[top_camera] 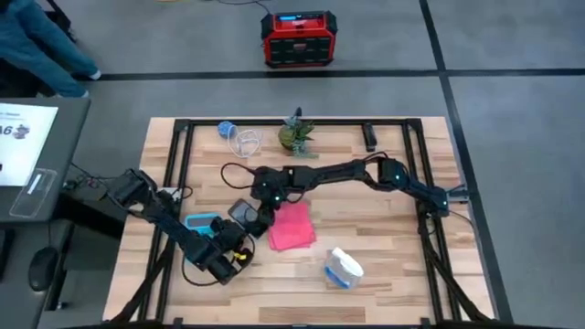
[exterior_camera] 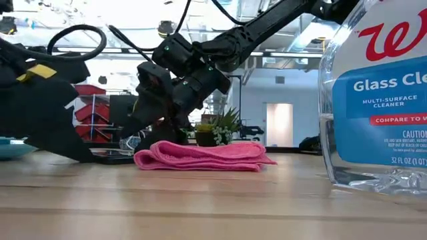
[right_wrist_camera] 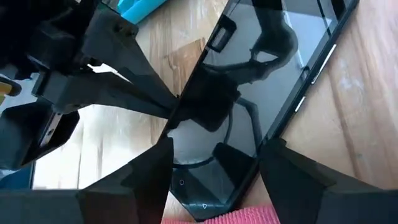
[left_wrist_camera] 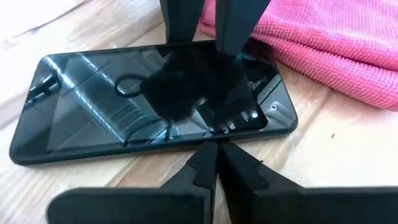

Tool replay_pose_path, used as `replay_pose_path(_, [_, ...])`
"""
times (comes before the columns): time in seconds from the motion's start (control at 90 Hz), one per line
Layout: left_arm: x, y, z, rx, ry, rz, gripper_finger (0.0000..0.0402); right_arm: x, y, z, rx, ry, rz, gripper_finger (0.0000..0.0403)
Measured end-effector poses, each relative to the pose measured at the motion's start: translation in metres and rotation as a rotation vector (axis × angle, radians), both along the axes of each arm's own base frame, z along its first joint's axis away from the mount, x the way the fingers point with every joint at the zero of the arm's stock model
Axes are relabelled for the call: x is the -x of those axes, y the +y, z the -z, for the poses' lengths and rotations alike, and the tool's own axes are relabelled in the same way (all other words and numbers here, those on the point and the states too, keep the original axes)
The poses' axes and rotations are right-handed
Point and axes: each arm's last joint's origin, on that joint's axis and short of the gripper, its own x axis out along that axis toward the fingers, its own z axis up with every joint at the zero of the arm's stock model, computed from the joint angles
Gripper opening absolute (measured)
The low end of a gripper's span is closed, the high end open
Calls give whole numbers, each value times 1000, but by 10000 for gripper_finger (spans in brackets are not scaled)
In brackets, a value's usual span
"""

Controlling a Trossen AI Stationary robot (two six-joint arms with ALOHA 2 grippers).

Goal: Apply microfiber cloth
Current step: Spray the front of the cellphone using the spray bottle

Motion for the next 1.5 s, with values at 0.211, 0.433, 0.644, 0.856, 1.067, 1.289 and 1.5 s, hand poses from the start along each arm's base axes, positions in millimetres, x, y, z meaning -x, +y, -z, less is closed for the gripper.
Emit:
replay_pose_path(0.211, [0,-2,-1,12,-17,5,0,6,-12,6,32,61,58,216])
replay_pose_path(0.433, [-6,3,0,7,-5,13,0,10,-11,15,47,79,79,216])
replay_pose_path(0.644, [-12,5,0,-6,1,36,0,12,-14,19,10,66,78,215])
replay_pose_path(0.856, [-12,5,-1,-9,-6,34,0,12,-17,20,-15,53,58,149])
replay_pose_path(1.067, [-13,5,-2,-20,-18,35,0,11,-17,19,-42,34,34,59])
replay_pose_path(1.289, [-13,1,-13,-41,30,46,0,9,-18,16,-46,2,16,36])
replay_pose_path(1.5, [-4,-4,-40,-74,110,29,0,8,-26,13,-52,-42,20,25])
